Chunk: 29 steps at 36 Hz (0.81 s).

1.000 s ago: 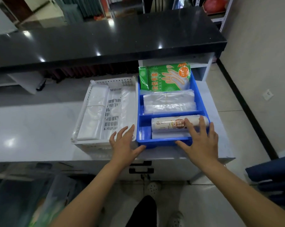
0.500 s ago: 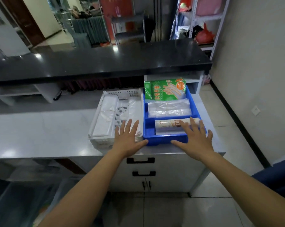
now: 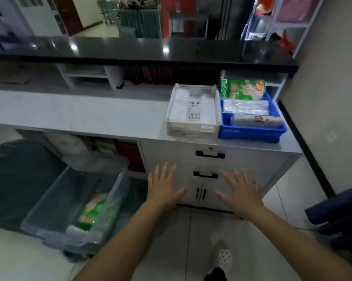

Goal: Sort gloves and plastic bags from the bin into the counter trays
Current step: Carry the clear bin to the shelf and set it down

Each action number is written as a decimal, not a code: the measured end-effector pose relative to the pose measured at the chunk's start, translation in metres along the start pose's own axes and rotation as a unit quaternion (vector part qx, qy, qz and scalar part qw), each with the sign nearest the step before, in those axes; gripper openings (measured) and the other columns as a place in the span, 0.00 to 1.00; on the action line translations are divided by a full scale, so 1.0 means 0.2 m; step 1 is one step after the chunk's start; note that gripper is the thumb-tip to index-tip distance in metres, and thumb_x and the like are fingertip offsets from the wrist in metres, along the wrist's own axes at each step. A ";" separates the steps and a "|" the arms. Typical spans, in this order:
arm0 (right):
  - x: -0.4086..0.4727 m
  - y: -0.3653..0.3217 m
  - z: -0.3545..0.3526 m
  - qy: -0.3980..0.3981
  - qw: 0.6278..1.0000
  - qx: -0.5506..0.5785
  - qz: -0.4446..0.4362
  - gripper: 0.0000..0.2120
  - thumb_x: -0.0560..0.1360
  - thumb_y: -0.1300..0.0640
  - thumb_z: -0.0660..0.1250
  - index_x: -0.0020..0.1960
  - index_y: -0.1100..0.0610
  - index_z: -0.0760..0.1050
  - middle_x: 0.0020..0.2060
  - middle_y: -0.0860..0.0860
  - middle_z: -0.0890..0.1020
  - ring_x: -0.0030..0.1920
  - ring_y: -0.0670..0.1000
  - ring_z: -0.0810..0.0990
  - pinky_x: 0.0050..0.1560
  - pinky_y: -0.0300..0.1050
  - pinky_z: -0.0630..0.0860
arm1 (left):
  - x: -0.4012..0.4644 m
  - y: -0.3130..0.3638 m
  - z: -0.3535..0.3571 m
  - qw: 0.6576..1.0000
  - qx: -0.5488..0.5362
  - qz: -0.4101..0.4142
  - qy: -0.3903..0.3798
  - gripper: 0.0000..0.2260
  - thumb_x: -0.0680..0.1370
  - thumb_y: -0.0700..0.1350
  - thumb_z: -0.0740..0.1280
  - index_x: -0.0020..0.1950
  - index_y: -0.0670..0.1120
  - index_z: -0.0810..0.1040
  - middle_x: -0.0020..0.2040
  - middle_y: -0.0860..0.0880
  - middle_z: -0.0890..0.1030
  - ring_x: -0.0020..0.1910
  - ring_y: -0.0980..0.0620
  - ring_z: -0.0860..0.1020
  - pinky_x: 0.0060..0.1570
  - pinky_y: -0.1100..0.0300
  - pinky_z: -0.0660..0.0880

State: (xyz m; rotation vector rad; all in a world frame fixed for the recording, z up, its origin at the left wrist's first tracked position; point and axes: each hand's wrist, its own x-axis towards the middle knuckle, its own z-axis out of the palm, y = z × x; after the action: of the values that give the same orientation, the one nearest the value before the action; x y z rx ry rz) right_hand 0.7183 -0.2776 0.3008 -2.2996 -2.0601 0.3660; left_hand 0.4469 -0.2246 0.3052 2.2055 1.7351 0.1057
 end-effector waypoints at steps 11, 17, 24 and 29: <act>-0.34 -0.44 0.12 -0.043 0.997 0.023 -0.060 0.36 0.75 0.27 0.53 0.79 0.37 0.47 0.81 0.47 0.46 0.80 0.54 0.42 0.75 0.63 0.49 | -0.53 -0.40 0.07 0.992 -0.077 -0.095 0.002 0.39 0.76 0.70 0.56 0.81 0.57 0.44 0.82 0.50 0.43 0.80 0.45 0.40 0.77 0.44 0.41; -0.30 -0.65 0.21 -0.097 0.988 0.016 -0.123 0.36 0.75 0.27 0.52 0.79 0.37 0.47 0.81 0.47 0.45 0.80 0.54 0.41 0.76 0.66 0.49 | -0.73 -0.62 0.16 0.972 -0.131 -0.193 0.003 0.40 0.75 0.71 0.56 0.80 0.59 0.42 0.82 0.49 0.44 0.80 0.44 0.42 0.75 0.44 0.41; -0.14 -0.96 0.43 -0.165 0.967 0.010 -0.193 0.36 0.76 0.29 0.54 0.79 0.37 0.47 0.81 0.47 0.44 0.80 0.53 0.39 0.76 0.63 0.44 | -0.91 -0.95 0.24 0.927 -0.172 -0.332 0.007 0.41 0.73 0.72 0.58 0.80 0.58 0.47 0.82 0.48 0.50 0.79 0.42 0.50 0.75 0.41 0.52; 0.13 -1.21 0.54 -0.209 0.942 0.002 -0.262 0.36 0.76 0.29 0.54 0.79 0.38 0.48 0.81 0.47 0.45 0.80 0.54 0.41 0.76 0.63 0.45 | -0.93 -1.14 0.22 0.880 -0.195 -0.434 0.020 0.41 0.74 0.70 0.61 0.80 0.54 0.52 0.80 0.47 0.58 0.78 0.42 0.57 0.74 0.43 0.58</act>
State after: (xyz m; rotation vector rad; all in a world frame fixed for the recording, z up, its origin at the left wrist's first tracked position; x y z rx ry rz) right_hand 0.4630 -0.2369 0.2365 -1.6624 -2.7411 0.8762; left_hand 0.1992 -0.3667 0.2222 1.0186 2.3032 0.2518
